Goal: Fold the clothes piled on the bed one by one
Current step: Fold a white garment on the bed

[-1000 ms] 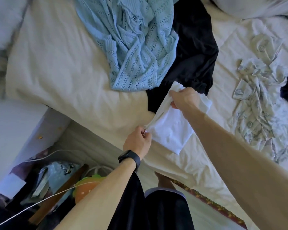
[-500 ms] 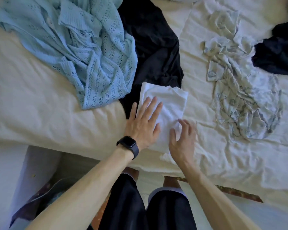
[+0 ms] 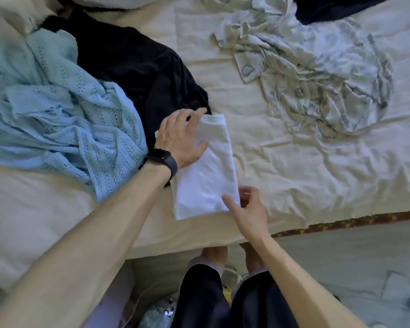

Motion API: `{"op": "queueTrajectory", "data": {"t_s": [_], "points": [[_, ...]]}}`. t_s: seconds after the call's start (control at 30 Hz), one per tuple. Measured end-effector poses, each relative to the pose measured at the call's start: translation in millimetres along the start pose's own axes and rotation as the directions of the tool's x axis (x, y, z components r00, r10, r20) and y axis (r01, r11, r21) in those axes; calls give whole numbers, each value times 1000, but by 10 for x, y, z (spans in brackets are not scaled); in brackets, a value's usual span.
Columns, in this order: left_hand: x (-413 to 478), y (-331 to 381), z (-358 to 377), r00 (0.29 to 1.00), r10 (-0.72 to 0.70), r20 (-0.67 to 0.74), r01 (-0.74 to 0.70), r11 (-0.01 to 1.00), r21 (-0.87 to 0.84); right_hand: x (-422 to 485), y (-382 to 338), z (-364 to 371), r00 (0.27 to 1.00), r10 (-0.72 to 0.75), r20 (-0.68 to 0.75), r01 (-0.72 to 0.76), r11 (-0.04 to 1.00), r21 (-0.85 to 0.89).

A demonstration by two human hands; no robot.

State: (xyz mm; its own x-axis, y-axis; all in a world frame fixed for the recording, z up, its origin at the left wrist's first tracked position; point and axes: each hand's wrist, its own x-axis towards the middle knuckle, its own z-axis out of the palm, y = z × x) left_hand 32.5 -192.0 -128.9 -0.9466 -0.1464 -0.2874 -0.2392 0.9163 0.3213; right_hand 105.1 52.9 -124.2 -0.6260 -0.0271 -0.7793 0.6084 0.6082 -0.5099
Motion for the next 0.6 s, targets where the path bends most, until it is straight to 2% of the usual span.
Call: {"op": "queueTrajectory", "data": {"t_s": [0.1,0.17,0.27,0.37,0.43,0.5,0.6], "points": [[455,101,-150,949,-100,301,99,995,16,88,26,-17,986,134,103,-148,979,142],[685,106,-247,912,-121,391,118,992,32,98,22,-27,978,151,147,-176,969,175],[836,127,-353,866,-104,489,99,994,36,35,-13,-56,978,92,187,-124,977,171],[861,201,-354,879,-46,474,44,999,15,-57,-91,-164,993,-2,121,-15,990,137],[829,280,-302,898,-45,437,58,998,-16,-93,-109,-324,999,-17,47,10,991,133],[776,399,-221,905,-77,418,83,997,5,-56,-69,-567,999,33,-37,-26,984,179],[697,685,-37,932,-89,350,38,988,150,120,136,-1023,972,163,-170,-108,951,291]]}}
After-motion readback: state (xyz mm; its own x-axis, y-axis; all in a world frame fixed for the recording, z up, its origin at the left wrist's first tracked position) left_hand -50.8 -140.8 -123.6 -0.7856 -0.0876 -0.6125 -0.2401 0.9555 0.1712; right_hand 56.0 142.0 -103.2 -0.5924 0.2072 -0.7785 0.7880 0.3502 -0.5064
